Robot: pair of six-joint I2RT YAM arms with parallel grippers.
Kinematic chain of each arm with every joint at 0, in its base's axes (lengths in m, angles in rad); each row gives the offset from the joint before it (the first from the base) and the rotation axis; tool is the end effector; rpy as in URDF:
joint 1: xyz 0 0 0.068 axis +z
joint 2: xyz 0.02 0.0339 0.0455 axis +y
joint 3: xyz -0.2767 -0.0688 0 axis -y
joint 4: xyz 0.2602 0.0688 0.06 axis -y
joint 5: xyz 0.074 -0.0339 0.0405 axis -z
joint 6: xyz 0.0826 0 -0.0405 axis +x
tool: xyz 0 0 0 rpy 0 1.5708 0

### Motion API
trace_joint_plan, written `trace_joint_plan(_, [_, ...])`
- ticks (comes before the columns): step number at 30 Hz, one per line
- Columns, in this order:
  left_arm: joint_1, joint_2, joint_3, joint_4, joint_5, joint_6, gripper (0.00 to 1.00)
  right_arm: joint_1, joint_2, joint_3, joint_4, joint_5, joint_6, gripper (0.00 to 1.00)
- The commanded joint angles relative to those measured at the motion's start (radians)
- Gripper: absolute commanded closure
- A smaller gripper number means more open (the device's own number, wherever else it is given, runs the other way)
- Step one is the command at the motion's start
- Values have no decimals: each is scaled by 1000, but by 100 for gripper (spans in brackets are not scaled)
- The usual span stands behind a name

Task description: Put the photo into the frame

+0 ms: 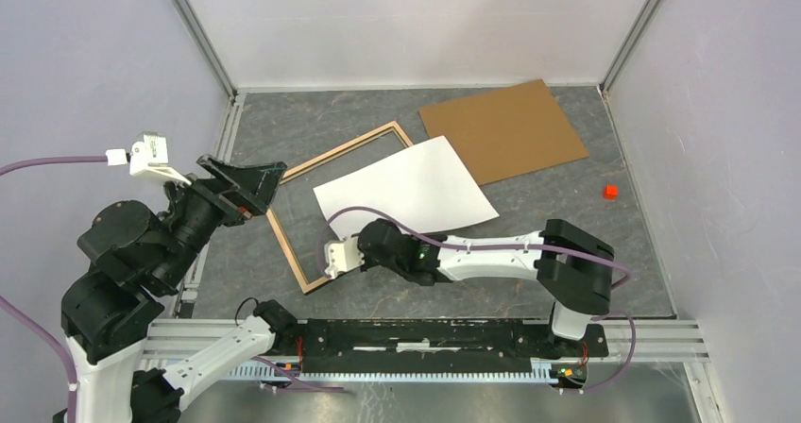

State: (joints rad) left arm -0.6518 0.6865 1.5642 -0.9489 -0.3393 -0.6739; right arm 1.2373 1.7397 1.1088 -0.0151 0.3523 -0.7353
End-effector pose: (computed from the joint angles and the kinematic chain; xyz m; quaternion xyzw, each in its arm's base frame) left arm 0.0784 -0.0252 0.5166 -0.1230 0.7200 -0.3160 0.6055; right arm 0.1687 0.3998 0.1900 -0.6917 0.5514 -0.0428 0.4644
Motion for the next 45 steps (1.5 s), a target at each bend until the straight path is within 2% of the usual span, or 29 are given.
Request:
trace_joint_plan(1, [3,21,-3,-2,-17,28,0,22,18,-1,138,27,-19,100])
trace_joint_plan(7, [3,22,-13,-2,-20,30,0,61,37,-58,260,-24,-33,100])
trace_joint_plan(12, [3,17,-15,-2,-26,38,0,86,99,8,246,-59,-58,100])
trace_joint_plan(23, [3,32,9,-3,-13,50,0,90,215,178,195,-61,5,100])
trace_joint_plan(29, [3,41,21,-3,-12,56,0,89,252,223,195,-66,7,100])
trace_joint_plan(36, [3,48,28,-5,-12,59,0,83,288,255,191,-4,19,100])
trace_joint_plan(45, [3,54,29,-5,-4,59,0,58,303,246,216,21,34,100])
